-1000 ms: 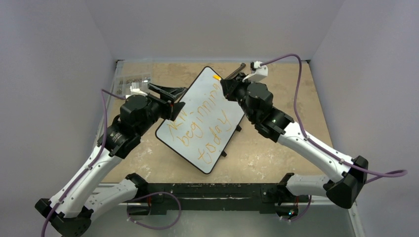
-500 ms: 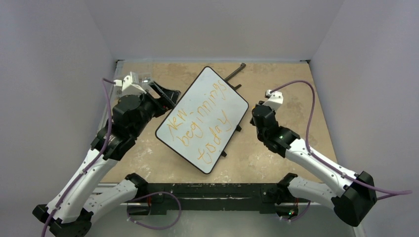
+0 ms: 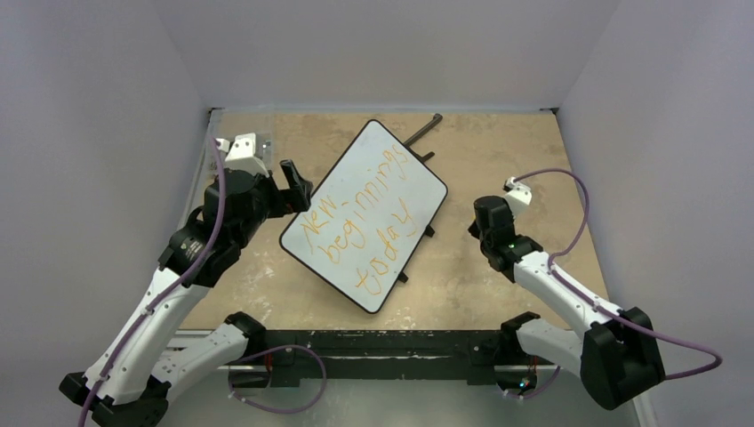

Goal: Write a sentence on the whiteboard
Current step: Put down the whiteboard marker at the center of the board.

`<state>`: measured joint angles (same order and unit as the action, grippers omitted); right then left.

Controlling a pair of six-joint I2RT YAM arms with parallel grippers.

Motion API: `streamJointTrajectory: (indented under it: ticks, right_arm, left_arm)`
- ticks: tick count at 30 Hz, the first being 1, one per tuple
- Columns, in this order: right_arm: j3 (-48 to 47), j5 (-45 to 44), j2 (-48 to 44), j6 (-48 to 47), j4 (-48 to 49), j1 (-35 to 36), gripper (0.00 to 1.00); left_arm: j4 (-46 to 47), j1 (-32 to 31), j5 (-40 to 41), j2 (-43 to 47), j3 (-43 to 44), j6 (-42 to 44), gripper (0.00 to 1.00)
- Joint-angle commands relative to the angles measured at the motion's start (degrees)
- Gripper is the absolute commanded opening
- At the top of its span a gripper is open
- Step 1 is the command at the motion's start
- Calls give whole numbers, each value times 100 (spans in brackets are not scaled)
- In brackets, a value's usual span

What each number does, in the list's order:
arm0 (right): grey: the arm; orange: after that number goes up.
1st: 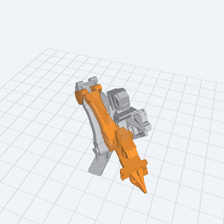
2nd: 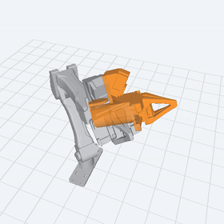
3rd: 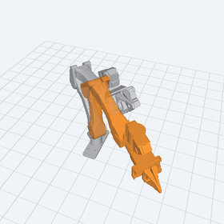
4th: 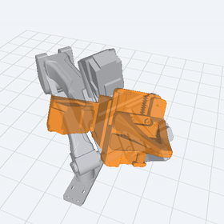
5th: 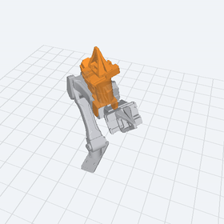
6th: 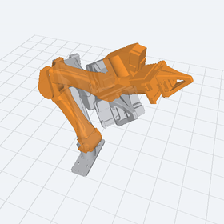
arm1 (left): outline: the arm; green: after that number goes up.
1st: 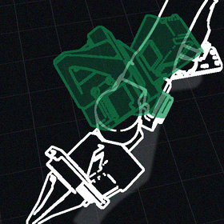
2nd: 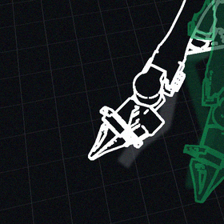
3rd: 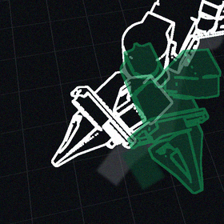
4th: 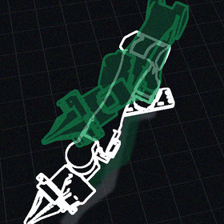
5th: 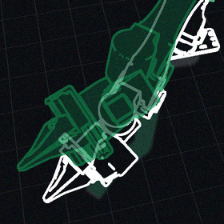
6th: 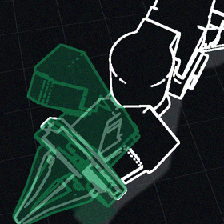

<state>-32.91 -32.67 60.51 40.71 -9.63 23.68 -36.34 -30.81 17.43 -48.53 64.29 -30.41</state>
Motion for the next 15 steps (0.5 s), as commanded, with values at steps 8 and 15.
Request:
streamJointTrajectory:
  ticks: [8, 15]
  right_arm:
    - [480, 490, 131, 532, 736, -425, 12]
    - [602, 419, -255, 795, 518, -449, 34]
  left_arm:
    - [-396, 66, 291, 248, -62, 1151, 100]
    - [-342, 71, 295, 251, -197, 1256, 100]
